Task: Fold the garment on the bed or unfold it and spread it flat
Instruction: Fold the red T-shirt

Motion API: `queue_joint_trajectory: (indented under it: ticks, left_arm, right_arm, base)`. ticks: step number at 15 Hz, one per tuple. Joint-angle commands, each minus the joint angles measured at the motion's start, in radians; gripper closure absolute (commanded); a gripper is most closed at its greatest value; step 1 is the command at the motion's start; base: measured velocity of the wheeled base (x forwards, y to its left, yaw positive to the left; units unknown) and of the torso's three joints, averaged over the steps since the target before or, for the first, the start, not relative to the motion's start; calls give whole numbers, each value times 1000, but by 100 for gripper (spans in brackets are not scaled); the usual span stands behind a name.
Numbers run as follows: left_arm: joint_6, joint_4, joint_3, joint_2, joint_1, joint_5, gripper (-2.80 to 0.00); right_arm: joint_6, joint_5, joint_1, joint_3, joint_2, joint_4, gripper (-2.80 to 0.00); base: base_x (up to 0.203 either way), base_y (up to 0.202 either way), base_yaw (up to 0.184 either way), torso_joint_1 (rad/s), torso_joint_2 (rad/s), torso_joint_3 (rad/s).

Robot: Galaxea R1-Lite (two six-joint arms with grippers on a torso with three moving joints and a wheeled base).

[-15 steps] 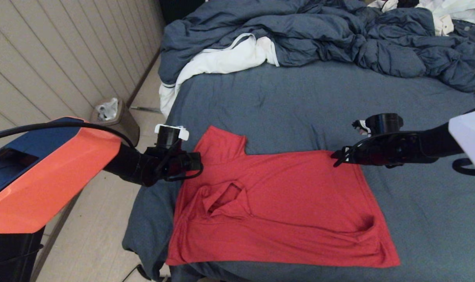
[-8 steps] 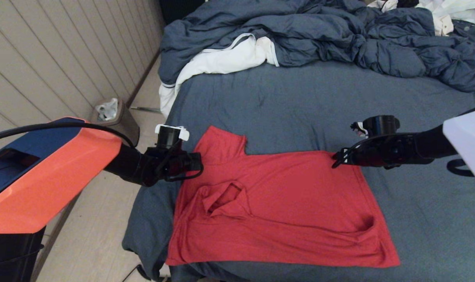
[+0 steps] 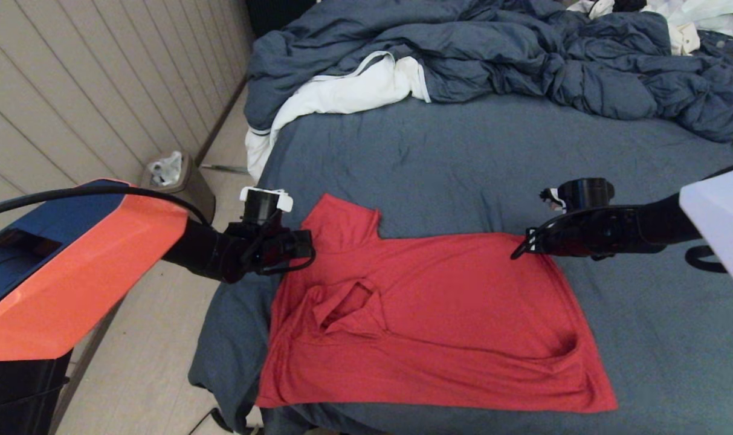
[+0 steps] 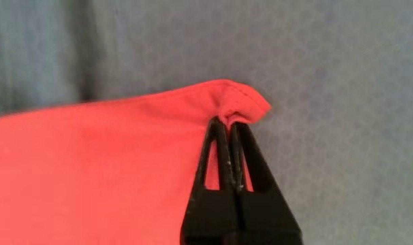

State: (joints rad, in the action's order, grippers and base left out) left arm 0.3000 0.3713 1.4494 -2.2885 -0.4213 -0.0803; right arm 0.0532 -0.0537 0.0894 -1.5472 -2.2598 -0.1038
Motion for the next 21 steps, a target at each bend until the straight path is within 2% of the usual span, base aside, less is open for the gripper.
queue_joint_trajectory:
  ticks: [1, 6, 9, 14, 18, 21]
  left_arm:
    - [1, 9, 6, 9, 10, -3, 0]
    - [-4, 1, 40, 28, 54, -2, 0]
    - [-5, 2, 8, 83, 57, -1, 0]
    - [-19, 2, 19, 91, 58, -1, 0]
    - [-23, 10, -68, 143, 58, -5, 0]
    - [-22, 12, -147, 208, 59, -8, 0]
  right_arm:
    - [8, 0, 3, -11, 9, -2, 0]
    - [14, 0, 4, -20, 24, -1, 0]
    - [36, 0, 1, 10, 83, 0, 0]
    - [50, 0, -2, 9, 102, -4, 0]
    - [63, 4, -5, 55, 178, -2, 0]
    - [61, 15, -8, 165, 264, -5, 0]
  base:
    - [0, 0, 0, 0, 0, 0]
    - [0, 0, 0, 0, 0, 0]
    - [0, 0, 0, 0, 0, 0]
    - [0, 0, 0, 0, 0, 0]
    - [0, 0, 0, 0, 0, 0]
    - [0, 0, 0, 0, 0, 0]
